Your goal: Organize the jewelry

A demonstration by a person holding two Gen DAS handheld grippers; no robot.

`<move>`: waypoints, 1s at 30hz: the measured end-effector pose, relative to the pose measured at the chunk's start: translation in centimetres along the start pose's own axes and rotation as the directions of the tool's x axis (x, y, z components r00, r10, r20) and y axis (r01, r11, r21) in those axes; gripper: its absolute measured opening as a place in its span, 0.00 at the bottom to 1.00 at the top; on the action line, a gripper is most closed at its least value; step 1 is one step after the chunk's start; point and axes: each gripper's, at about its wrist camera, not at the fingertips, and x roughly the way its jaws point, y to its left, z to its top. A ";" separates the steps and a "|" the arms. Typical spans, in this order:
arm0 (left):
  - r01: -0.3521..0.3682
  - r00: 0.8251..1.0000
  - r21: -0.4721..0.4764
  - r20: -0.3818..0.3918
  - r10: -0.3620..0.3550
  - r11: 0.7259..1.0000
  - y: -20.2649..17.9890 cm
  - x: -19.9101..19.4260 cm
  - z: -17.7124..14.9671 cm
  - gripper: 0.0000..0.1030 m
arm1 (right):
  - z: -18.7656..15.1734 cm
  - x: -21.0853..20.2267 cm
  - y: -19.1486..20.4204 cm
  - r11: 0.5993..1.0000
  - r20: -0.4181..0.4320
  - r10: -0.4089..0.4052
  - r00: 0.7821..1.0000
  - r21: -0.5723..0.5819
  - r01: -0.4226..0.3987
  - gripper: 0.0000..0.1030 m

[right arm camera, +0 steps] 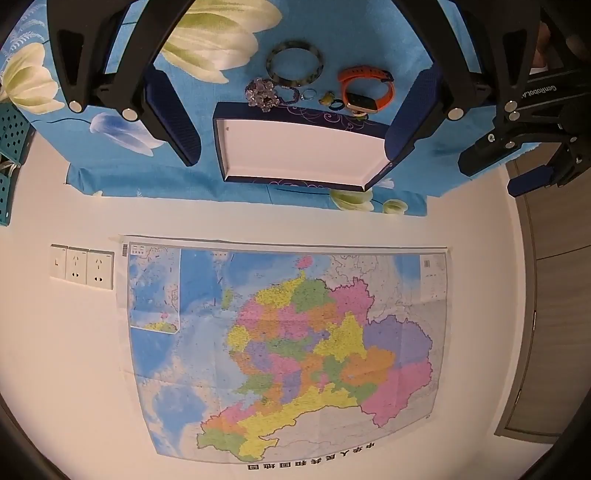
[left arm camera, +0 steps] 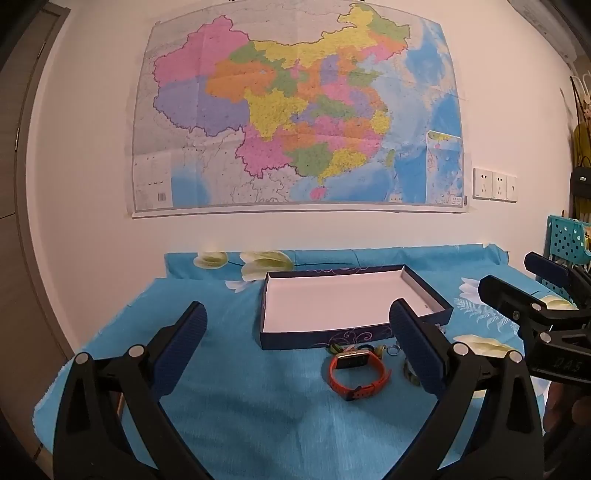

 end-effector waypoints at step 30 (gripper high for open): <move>-0.001 1.000 -0.002 0.007 0.001 1.000 -0.1 0.2 0.3 0.94 | -0.1 0.4 0.6 1.000 -0.002 0.008 1.000 -0.002 -0.008 0.94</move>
